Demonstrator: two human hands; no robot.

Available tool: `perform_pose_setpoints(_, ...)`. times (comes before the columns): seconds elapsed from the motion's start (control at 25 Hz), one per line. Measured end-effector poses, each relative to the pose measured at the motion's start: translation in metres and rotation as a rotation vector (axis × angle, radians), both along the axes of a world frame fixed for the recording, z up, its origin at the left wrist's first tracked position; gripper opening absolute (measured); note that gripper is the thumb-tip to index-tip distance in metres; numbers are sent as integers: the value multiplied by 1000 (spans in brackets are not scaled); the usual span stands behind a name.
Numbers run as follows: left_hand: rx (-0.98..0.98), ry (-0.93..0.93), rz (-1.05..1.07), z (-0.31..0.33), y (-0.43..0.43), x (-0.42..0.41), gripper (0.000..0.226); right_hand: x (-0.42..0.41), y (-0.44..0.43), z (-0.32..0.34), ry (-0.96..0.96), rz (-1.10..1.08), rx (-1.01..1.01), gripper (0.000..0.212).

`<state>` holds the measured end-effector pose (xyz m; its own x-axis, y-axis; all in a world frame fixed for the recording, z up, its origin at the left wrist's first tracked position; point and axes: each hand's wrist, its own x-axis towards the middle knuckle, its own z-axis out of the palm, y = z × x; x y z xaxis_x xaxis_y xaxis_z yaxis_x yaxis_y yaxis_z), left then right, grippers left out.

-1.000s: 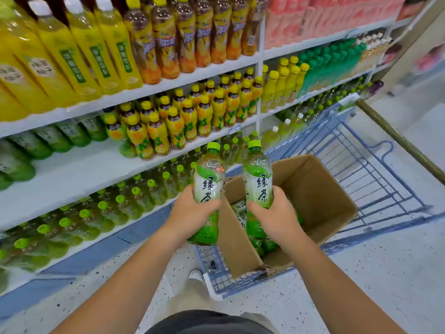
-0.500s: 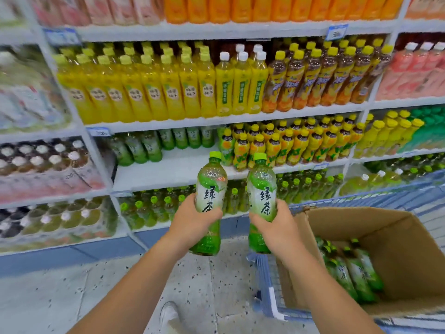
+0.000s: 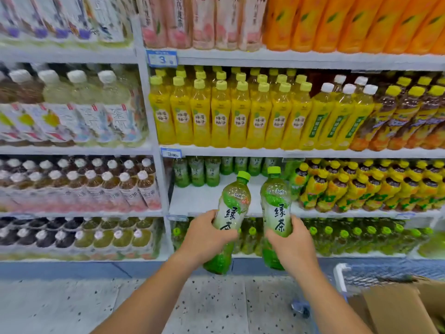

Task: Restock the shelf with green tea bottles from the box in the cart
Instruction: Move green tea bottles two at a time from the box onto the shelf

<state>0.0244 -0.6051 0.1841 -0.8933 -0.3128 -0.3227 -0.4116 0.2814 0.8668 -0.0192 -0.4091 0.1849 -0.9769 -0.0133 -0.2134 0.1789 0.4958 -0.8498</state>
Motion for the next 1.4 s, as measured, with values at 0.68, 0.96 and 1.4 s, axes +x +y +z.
perform_pose_setpoints(0.68,-121,318,6,-196,-64,-193,29,-192,-81,-214,332,3,-161,48)
perform_pose_setpoints(0.96,-38,596,105,-267,-64,-222,33,-233,-98,-291,513,44,-277,59)
perform_pose_setpoints(1.4,-297,556,-28,-307,-77,-227,59,-245,-71,-315,616,296,-134,41)
